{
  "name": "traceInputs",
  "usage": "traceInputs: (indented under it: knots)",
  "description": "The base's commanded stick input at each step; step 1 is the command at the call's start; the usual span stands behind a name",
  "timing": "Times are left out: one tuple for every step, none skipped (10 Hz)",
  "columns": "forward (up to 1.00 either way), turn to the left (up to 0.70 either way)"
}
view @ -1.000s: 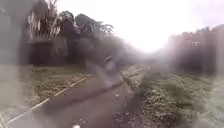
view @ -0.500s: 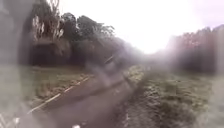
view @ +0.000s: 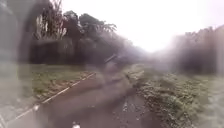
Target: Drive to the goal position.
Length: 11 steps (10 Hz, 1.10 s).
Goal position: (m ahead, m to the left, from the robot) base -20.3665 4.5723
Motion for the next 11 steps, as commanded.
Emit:
traceInputs:
  knots:
    - [0.00, 0.70]
    - [0.00, 0.70]
    - [0.00, 0.70]
    - [0.00, 0.70]
    - [0.00, 0.70]
    - [0.00, 0.70]
    - [0.00, 0.70]
    - [0.00, 0.70]
    - [0.00, 0.70]
    - [0.00, 0.70]
    - [0.00, 0.70]
